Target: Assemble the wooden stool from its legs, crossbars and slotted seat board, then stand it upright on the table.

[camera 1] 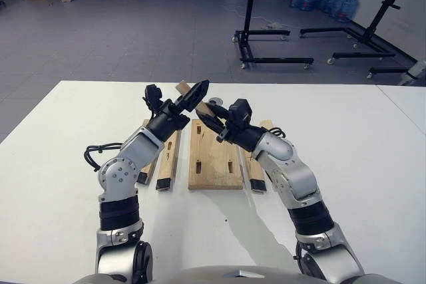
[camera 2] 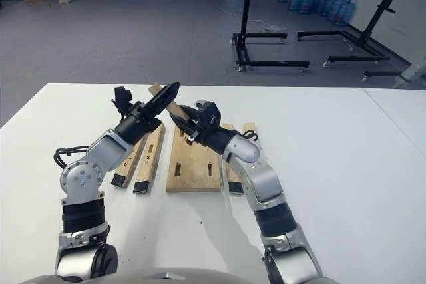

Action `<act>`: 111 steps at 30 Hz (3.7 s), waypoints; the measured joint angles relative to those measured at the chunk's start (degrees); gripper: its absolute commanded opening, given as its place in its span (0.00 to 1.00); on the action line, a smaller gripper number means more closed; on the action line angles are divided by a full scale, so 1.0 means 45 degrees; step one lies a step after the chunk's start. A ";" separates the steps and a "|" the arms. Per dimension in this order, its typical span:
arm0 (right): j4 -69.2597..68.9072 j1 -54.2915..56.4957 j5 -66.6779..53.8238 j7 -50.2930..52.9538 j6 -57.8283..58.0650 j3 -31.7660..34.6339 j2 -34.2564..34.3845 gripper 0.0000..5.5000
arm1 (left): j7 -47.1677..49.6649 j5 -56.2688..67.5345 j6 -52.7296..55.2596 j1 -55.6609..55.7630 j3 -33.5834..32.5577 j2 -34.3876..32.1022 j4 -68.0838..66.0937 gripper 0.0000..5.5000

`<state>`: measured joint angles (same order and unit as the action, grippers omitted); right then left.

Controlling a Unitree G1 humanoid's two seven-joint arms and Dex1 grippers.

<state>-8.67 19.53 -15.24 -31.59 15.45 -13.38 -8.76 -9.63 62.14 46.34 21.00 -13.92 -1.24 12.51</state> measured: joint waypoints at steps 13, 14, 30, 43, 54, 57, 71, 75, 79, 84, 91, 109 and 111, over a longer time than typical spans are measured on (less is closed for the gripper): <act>-0.0055 -0.0045 0.0140 0.0149 0.0031 -0.0051 0.0145 0.23 | 0.0752 0.1026 0.0239 0.0007 0.0151 0.0024 0.0004 0.71; -0.0063 -0.0061 0.0140 0.0149 0.0033 -0.0053 0.0148 0.23 | 0.0784 0.1060 0.0238 0.0007 0.0143 0.0014 0.0004 0.70; -0.0273 -0.0151 0.0104 0.0109 0.0134 -0.0039 0.0163 0.23 | 0.0801 0.0970 0.0103 -0.0004 0.0187 -0.0318 0.0004 0.26; -0.0404 -0.0220 0.0127 0.0146 0.0192 -0.0071 0.0119 0.23 | 0.0742 0.0199 -0.0135 -0.0061 0.0569 -0.0556 0.0004 0.07; -0.0818 -0.0213 0.0377 -0.0155 0.1469 -0.0490 -0.0498 0.59 | 0.0629 -0.1045 -0.0410 -0.0199 0.0654 -0.0693 -0.0344 0.07; -0.1022 -0.0209 -0.0079 -0.0308 0.1887 0.0627 -0.1255 0.68 | 0.0688 -0.2157 -0.0820 -0.0453 0.0485 -0.1441 -0.0231 0.07; 0.0311 -0.0257 -0.0816 0.1431 0.2323 0.2963 -0.1017 0.97 | -0.0227 -0.4829 -0.4401 -0.1268 -0.1597 -0.2666 -0.2500 0.07; 0.0448 -0.0279 -0.0671 0.1675 0.2308 0.2811 -0.0798 0.97 | -0.0595 -0.5523 -0.5121 -0.1241 -0.1346 -0.2560 -0.2922 0.07; 0.0577 -0.0280 -0.0599 0.1687 0.2241 0.2657 -0.0658 0.97 | -0.0822 -0.6378 -0.5712 -0.1293 -0.1074 -0.2591 -0.3343 0.07; 0.0678 -0.0280 -0.0562 0.1689 0.2233 0.2557 -0.0657 0.97 | -0.1201 -0.6942 -0.6112 -0.1586 -0.0759 -0.2560 -0.3693 0.07; 0.0719 -0.0280 -0.0553 0.1683 0.2233 0.2489 -0.0658 0.97 | -0.1676 -0.7917 -0.7027 -0.1726 -0.0213 -0.2545 -0.4502 0.07; 0.0721 -0.0280 -0.0515 0.1682 0.2227 0.2348 -0.0466 0.97 | -0.1702 -0.8043 -0.7403 -0.1282 -0.0502 -0.2552 -0.5049 0.07; 0.0723 -0.0280 -0.0485 0.1680 0.2227 0.2339 -0.0445 0.97 | -0.1706 -0.8222 -0.7615 -0.1131 -0.0433 -0.2551 -0.5224 0.07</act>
<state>-5.42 18.27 -17.42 -24.03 25.47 -2.86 -10.76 -17.30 25.14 12.07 15.91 -15.87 -12.72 -11.00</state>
